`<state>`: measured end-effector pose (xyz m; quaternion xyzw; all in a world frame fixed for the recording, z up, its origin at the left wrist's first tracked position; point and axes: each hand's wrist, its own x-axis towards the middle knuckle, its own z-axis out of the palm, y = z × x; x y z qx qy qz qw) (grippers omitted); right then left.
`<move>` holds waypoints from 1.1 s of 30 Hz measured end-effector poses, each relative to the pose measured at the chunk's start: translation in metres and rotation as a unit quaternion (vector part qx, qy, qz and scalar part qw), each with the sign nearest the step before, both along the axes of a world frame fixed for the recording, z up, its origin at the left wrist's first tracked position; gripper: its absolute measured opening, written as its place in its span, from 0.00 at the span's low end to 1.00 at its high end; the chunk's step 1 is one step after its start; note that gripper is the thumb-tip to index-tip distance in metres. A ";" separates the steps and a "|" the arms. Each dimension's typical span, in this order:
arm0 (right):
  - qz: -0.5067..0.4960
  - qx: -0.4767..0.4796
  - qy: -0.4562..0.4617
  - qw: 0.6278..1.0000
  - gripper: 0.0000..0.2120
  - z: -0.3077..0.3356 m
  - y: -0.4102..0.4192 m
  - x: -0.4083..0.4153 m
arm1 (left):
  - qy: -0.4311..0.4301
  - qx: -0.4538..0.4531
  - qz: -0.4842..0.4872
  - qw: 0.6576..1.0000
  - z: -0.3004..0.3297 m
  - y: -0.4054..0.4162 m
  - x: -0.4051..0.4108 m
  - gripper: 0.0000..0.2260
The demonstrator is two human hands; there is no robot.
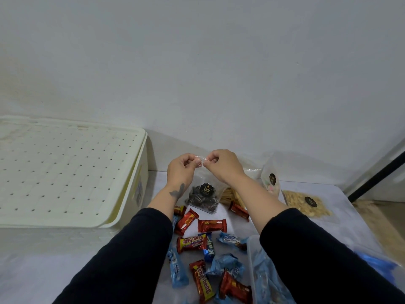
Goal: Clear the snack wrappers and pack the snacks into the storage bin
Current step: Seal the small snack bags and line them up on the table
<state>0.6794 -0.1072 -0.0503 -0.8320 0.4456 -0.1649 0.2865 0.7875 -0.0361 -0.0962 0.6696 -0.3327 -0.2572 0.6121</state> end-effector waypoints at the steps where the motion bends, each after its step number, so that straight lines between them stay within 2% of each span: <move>1: 0.004 -0.002 0.004 1.000 0.06 0.000 0.001 0.001 | 0.003 0.001 0.003 1.000 -0.001 0.000 0.001 0.04; 9: 0.007 -0.024 0.035 0.999 0.08 0.003 0.002 0.003 | -0.014 0.011 -0.011 1.000 0.001 0.001 0.001 0.04; 12: 0.023 0.004 0.024 0.999 0.03 0.008 0.000 0.001 | -0.011 0.012 0.000 1.000 -0.002 -0.002 0.005 0.03; 15: 0.039 0.022 0.053 0.998 0.09 0.018 -0.006 -0.004 | -0.005 0.017 0.009 1.000 -0.002 -0.006 0.005 0.03; 19: 0.031 0.000 0.090 0.995 0.12 0.018 -0.007 -0.009 | -0.005 0.006 -0.001 1.000 0.000 -0.013 -0.002 0.07; 23: 0.014 0.004 0.072 0.997 0.12 0.016 -0.007 -0.012 | -0.004 0.002 0.000 1.000 -0.001 -0.015 -0.003 0.05; 27: 0.012 0.010 0.091 0.996 0.11 0.023 -0.013 -0.022 | 0.007 -0.005 0.009 1.000 0.001 -0.017 0.001 0.05; 33: -0.025 0.016 0.057 0.998 0.10 0.019 -0.010 -0.025 | 0.001 -0.001 0.011 1.000 0.002 -0.020 -0.001 0.04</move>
